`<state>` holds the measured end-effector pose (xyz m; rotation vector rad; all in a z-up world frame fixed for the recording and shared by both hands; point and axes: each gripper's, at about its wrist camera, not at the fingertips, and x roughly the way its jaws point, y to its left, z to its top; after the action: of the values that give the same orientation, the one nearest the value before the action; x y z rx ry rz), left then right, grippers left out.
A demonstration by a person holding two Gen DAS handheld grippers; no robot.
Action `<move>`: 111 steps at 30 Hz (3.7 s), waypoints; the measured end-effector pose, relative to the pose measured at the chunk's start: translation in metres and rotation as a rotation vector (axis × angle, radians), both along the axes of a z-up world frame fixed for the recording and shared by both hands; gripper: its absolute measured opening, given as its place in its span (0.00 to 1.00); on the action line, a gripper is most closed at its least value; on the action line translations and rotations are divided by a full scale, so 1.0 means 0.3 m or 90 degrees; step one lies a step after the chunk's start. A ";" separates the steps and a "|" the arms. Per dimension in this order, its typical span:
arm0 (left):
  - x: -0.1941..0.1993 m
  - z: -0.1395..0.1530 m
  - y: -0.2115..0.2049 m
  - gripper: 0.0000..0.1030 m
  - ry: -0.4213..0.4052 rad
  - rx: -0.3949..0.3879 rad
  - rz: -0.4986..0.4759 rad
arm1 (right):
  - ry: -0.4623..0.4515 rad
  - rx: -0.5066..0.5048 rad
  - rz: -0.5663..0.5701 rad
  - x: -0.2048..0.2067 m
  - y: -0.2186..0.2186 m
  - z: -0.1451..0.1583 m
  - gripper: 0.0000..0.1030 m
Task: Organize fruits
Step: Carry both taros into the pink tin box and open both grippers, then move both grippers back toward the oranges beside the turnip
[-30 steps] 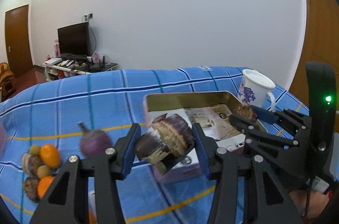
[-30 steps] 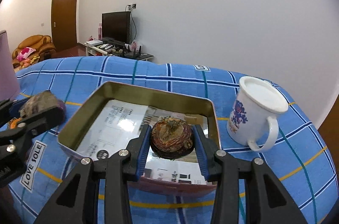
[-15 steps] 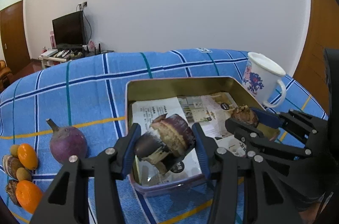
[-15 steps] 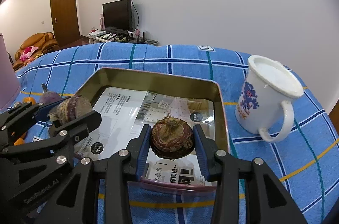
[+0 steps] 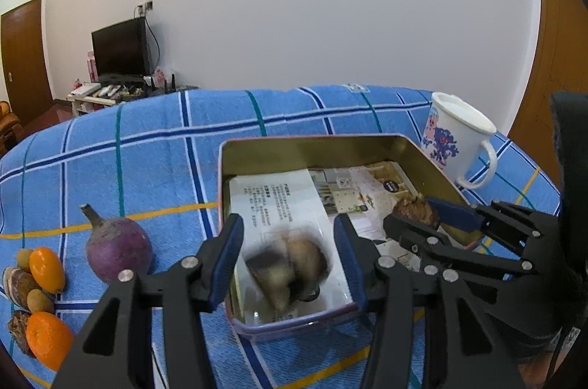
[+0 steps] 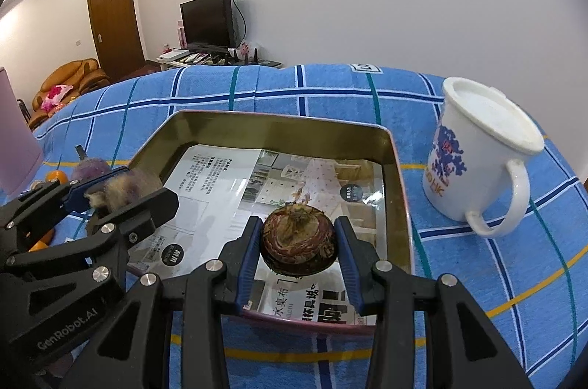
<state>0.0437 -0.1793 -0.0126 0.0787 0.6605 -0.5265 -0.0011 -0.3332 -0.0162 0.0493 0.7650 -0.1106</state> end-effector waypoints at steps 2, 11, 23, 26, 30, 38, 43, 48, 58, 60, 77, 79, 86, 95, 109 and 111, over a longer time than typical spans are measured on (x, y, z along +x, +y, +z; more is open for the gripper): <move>-0.013 0.008 0.007 0.59 -0.016 -0.003 0.004 | 0.001 0.010 0.000 0.000 -0.005 0.000 0.41; -0.047 0.044 0.080 0.90 -0.070 -0.015 0.071 | -0.025 0.052 0.010 -0.014 -0.018 0.025 0.55; -0.110 0.098 0.200 1.00 -0.131 -0.019 0.135 | -0.120 -0.005 0.018 -0.077 0.030 0.095 0.73; -0.126 0.099 0.238 1.00 -0.137 -0.018 0.148 | -0.152 -0.001 0.007 -0.098 0.018 0.113 0.73; -0.133 0.090 0.281 1.00 -0.129 -0.019 0.166 | -0.180 0.012 -0.016 -0.116 -0.006 0.124 0.74; -0.152 0.071 0.338 1.00 -0.146 0.015 0.192 | -0.171 0.019 -0.031 -0.122 0.000 0.109 0.77; -0.154 0.062 0.396 1.00 -0.135 0.017 0.200 | -0.171 0.010 -0.024 -0.134 0.029 0.102 0.77; -0.150 0.059 0.470 1.00 -0.115 0.005 0.221 | -0.174 -0.004 -0.012 -0.142 0.067 0.099 0.77; -0.125 0.043 0.610 1.00 -0.081 0.020 0.263 | -0.152 -0.008 0.030 -0.144 0.167 0.079 0.77; -0.114 0.041 0.649 1.00 -0.075 0.026 0.277 | -0.150 -0.014 0.042 -0.148 0.197 0.079 0.77; -0.056 0.032 0.922 1.00 -0.027 0.007 0.363 | -0.053 0.041 0.200 -0.125 0.538 0.017 0.77; -0.049 0.029 0.928 1.00 -0.025 0.007 0.366 | -0.031 0.048 0.216 -0.104 0.582 0.004 0.77; -0.045 0.027 0.932 1.00 -0.016 0.004 0.354 | 0.028 0.032 0.268 -0.049 0.719 -0.036 0.77; -0.060 0.029 0.852 0.99 -0.039 0.037 0.285 | 0.087 0.040 0.288 -0.008 0.759 -0.073 0.56; -0.113 0.007 0.658 0.73 -0.041 0.061 0.075 | -0.032 0.076 0.192 -0.100 0.534 0.068 0.44; -0.100 -0.005 0.618 0.67 -0.025 0.085 0.063 | -0.055 0.074 0.177 -0.109 0.503 0.096 0.44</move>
<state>0.0138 0.0062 -0.0140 0.1799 0.6568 -0.3841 -0.0338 -0.1824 0.0127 0.0567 0.6838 0.1992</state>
